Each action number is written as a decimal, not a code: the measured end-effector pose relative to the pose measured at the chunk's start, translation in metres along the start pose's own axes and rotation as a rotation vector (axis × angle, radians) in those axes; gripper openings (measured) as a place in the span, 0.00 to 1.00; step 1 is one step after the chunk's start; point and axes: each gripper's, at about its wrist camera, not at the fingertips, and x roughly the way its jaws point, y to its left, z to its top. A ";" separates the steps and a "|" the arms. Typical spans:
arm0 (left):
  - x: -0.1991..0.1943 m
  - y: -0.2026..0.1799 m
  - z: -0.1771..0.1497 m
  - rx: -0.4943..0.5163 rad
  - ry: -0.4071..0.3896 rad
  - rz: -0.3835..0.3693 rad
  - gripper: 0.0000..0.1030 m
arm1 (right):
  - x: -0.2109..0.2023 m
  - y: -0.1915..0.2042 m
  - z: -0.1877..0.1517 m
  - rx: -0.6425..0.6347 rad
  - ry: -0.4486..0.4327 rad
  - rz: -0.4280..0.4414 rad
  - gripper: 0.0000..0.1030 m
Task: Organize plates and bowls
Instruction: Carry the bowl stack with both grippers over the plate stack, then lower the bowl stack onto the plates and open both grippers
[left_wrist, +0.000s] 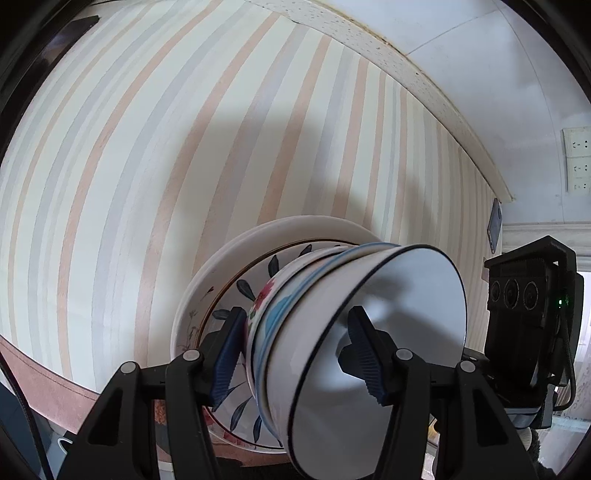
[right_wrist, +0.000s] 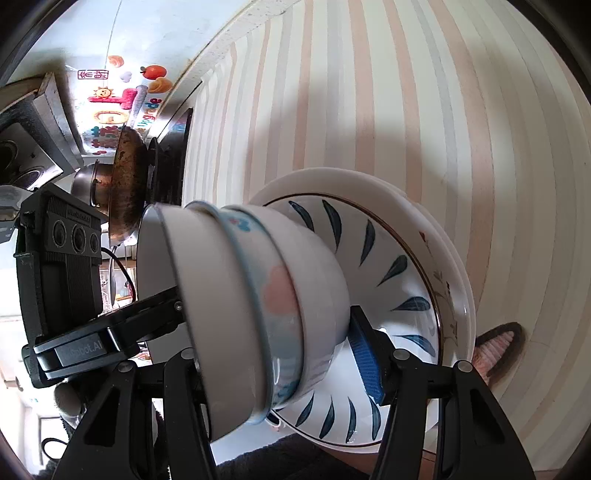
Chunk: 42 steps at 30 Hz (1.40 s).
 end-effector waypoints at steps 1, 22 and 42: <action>0.000 0.000 0.000 0.003 0.001 0.001 0.52 | 0.001 0.001 0.001 0.001 -0.002 0.000 0.58; -0.021 -0.018 -0.026 0.167 -0.117 0.257 0.69 | -0.030 0.026 -0.007 -0.097 -0.072 -0.212 0.63; -0.100 -0.045 -0.082 0.245 -0.402 0.317 0.89 | -0.117 0.073 -0.081 -0.215 -0.331 -0.533 0.89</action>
